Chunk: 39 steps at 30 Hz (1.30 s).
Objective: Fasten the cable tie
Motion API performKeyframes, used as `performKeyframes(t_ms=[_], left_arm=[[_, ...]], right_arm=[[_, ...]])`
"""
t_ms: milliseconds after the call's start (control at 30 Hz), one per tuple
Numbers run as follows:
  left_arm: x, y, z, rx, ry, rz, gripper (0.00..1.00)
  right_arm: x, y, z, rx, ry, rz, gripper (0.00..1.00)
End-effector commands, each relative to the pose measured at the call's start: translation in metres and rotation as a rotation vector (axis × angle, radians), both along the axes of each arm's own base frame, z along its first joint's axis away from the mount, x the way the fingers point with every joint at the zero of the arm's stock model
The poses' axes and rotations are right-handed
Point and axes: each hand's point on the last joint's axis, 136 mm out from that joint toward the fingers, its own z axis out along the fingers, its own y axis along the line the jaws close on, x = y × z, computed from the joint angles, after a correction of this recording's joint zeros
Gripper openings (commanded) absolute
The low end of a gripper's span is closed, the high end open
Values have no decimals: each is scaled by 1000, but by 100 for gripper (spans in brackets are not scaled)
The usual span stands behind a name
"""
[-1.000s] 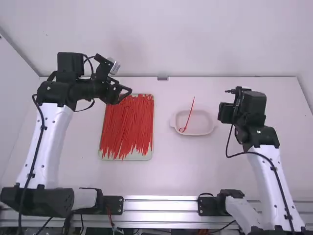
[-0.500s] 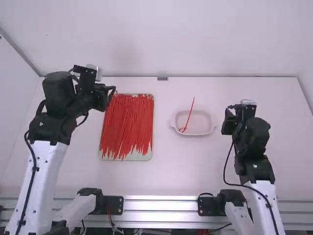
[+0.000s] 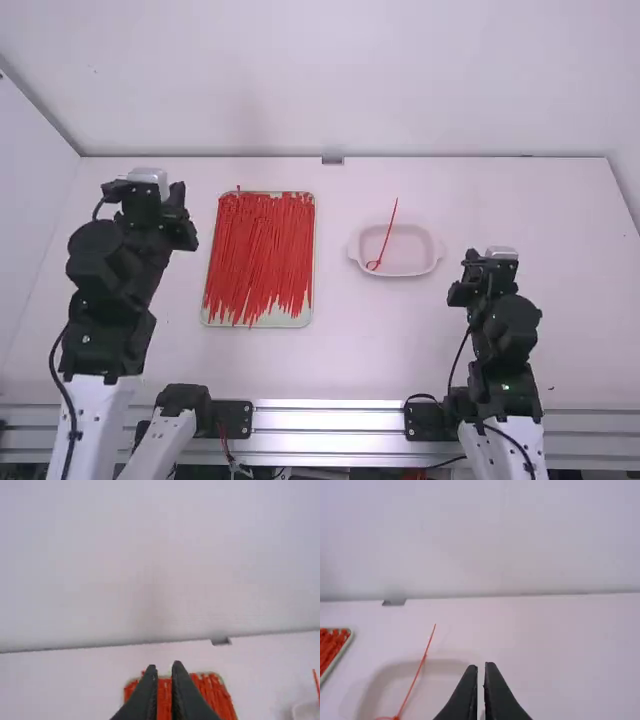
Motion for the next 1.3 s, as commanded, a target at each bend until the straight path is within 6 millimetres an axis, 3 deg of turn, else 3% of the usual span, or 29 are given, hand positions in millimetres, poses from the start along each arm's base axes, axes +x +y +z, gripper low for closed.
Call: performKeyframes(t_ms=[0,267,633,933,1267], left_arm=[[-11,8,1,-2,-49,47,2],[-37,8,4,-6,-220,47,0],[-57,8,-45,-6,-220,47,0],[-65,8,-82,-6,-220,47,0],[-67,8,-120,-6,-218,47,0]], right_arm=[[-5,0,-11,3,-4,-3,0],[-15,0,-44,3,-4,-3,0],[-20,0,-79,3,-4,-3,0],[-22,0,-58,4,-94,-3,0],[-22,0,-58,4,-94,-3,0]])
